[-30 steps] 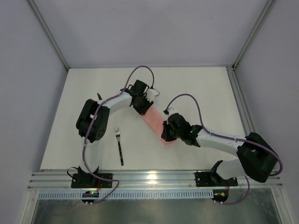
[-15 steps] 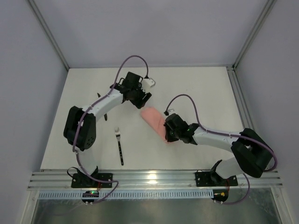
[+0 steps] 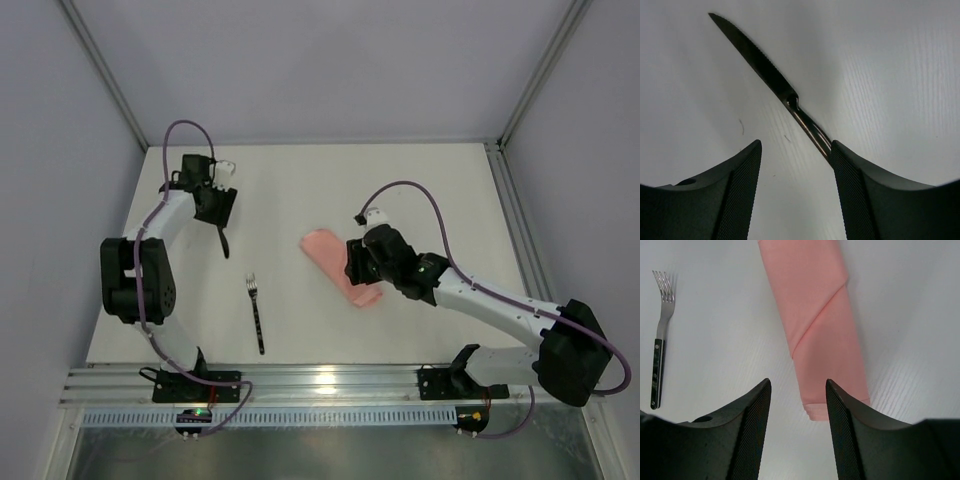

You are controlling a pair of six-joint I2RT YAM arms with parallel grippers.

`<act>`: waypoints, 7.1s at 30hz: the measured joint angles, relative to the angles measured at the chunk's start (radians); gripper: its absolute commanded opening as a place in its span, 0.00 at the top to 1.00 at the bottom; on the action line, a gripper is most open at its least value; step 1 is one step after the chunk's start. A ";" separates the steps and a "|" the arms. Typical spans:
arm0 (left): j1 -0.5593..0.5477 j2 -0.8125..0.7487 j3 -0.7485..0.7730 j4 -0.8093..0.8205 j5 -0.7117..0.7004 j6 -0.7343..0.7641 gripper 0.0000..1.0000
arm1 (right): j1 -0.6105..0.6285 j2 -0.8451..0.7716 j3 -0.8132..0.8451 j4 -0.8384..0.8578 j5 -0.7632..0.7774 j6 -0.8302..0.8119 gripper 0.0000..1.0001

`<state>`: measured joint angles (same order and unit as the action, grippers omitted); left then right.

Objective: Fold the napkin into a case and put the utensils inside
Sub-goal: Pick up the fork from the corner of the board, then insert the fork into the folded napkin.

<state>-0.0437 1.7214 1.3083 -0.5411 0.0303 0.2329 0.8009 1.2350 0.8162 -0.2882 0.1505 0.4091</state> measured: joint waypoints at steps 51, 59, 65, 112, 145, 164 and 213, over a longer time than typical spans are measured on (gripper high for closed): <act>-0.465 -0.028 -0.293 -0.390 0.131 0.084 0.61 | 0.016 -0.052 -0.030 -0.108 0.114 0.034 0.47; -0.465 -0.063 -0.296 -0.306 0.131 0.061 0.36 | 0.016 -0.063 -0.020 -0.136 0.132 0.032 0.47; -0.476 -0.071 -0.311 -0.288 0.128 0.029 0.31 | 0.016 -0.085 -0.020 -0.140 0.137 0.034 0.47; -0.929 -0.002 0.299 -0.435 0.176 0.803 1.00 | -0.502 -0.156 -0.042 -0.080 -0.099 -0.069 0.47; -1.084 0.513 0.623 -0.642 0.228 1.189 1.00 | -0.652 -0.233 -0.132 -0.058 -0.270 -0.093 0.48; -0.972 0.556 0.626 -0.545 0.134 1.191 1.00 | -0.652 -0.264 -0.177 -0.053 -0.340 -0.092 0.48; -0.421 0.252 0.287 -0.043 0.242 0.087 0.45 | -0.554 -0.228 -0.511 0.206 -0.575 0.288 0.63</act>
<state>-0.4644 1.9736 1.5951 -0.5838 0.2722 0.3199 0.2470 1.0069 0.3050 -0.0822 -0.4244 0.6968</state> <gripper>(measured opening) 0.549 0.383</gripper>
